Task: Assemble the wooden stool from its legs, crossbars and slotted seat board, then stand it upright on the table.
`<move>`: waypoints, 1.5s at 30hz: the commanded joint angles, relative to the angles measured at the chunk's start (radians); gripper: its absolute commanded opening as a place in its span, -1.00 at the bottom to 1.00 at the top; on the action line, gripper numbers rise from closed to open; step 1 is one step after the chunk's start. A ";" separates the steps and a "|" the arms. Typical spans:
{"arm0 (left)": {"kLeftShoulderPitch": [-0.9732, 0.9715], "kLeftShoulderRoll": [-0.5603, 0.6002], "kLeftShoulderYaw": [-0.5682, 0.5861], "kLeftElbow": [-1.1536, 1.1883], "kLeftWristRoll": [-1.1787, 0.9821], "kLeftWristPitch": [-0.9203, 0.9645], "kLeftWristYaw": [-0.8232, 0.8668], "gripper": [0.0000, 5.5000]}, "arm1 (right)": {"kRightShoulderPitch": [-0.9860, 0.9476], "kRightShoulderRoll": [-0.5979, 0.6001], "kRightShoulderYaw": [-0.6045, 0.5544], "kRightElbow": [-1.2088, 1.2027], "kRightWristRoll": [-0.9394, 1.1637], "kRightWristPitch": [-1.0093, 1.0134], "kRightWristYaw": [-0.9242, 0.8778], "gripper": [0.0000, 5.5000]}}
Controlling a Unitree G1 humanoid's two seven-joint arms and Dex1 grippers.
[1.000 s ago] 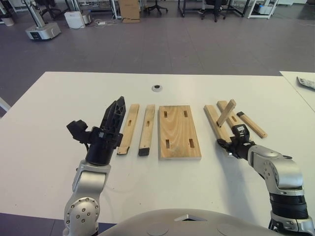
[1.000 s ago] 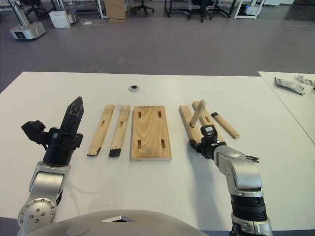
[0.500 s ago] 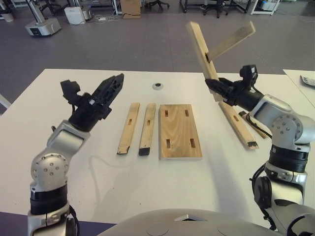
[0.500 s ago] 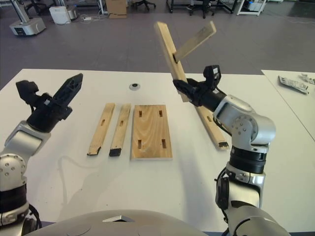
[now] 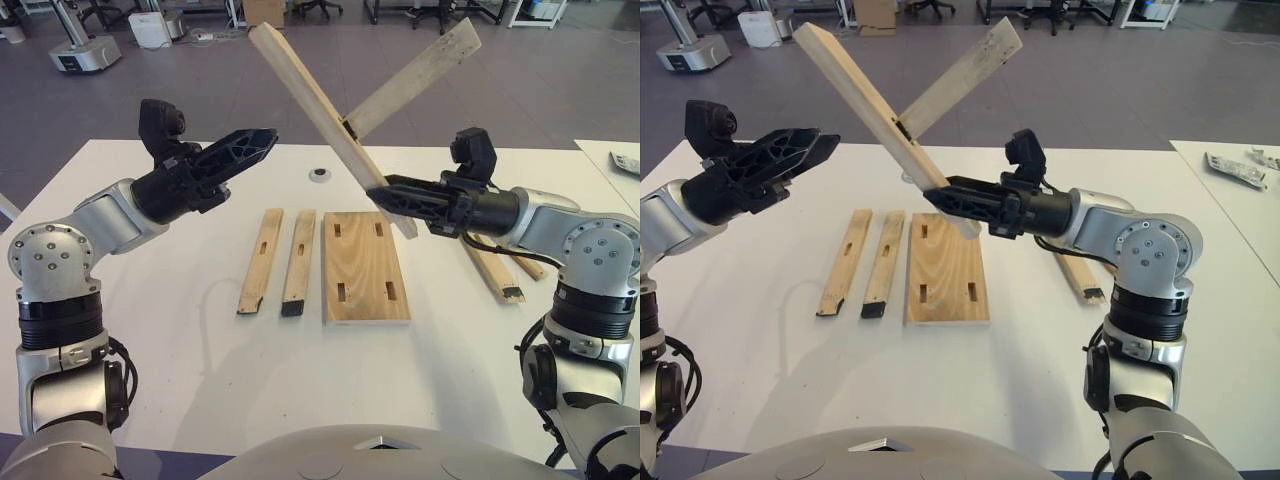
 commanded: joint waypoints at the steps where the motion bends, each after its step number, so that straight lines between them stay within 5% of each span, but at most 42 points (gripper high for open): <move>1: -0.034 0.001 0.016 0.011 -0.034 0.035 0.011 0.96 | 0.003 -0.033 0.016 -0.028 0.051 0.010 0.011 -0.25; 14: -0.044 -0.082 0.015 -0.041 0.001 -0.021 0.040 0.96 | 0.040 -0.017 0.113 -0.072 0.091 -0.023 -0.034 -0.25; 31: -0.034 -0.122 0.033 -0.061 0.005 -0.037 0.041 -0.18 | 0.036 -0.026 0.137 -0.048 0.117 -0.044 -0.060 -0.25; 45: -0.041 -0.148 0.003 -0.070 0.272 -0.197 0.037 -0.23 | 0.023 0.007 0.115 -0.022 0.172 -0.053 -0.141 -0.25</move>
